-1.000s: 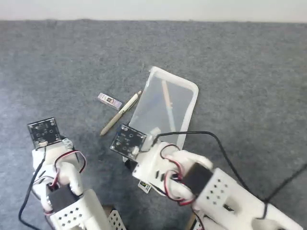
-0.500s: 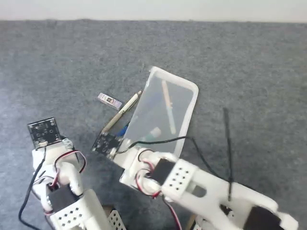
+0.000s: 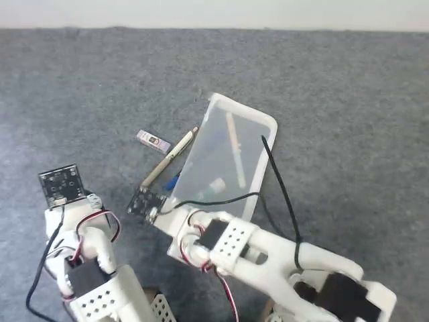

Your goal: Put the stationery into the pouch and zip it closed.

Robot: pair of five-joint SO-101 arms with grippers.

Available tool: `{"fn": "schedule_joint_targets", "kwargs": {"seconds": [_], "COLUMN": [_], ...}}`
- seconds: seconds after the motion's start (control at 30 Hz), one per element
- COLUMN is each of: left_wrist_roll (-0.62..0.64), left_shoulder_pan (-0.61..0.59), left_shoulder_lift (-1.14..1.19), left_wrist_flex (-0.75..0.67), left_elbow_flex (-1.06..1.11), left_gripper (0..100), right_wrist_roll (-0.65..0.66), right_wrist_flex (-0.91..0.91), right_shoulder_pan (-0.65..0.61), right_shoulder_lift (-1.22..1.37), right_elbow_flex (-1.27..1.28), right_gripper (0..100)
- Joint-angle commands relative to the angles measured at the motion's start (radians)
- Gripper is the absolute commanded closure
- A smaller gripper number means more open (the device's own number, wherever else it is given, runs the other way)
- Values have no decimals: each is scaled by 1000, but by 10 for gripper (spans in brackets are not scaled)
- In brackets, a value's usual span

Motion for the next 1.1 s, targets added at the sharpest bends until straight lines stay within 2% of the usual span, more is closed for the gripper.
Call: {"fn": "schedule_joint_targets", "kwargs": {"seconds": [0.0, 0.3, 0.43, 0.57, 0.73, 1.07], "left_wrist_roll": [8, 8, 8, 8, 8, -26], "left_shoulder_pan": [-8, -8, -8, -8, -8, -8], "left_shoulder_lift": [-14, -14, -14, -14, -14, -14], "left_wrist_flex": [-54, -68, -68, -68, -64, -60], "left_elbow_flex": [-47, -38, -38, -38, -36, -35], "left_gripper": [988, 988, 988, 988, 988, 988], "right_wrist_roll": [-12, -12, -12, -5, 68, 69], "right_wrist_flex": [-12, -10, 68, 136, 246, 352], "right_shoulder_pan": [50, 54, 54, 58, 61, 163], "right_shoulder_lift": [41, 166, 179, 177, 168, 19], "right_elbow_flex": [-94, -153, -184, -212, -242, -238], "right_gripper": [873, 873, 876, 994, 991, 991]}}
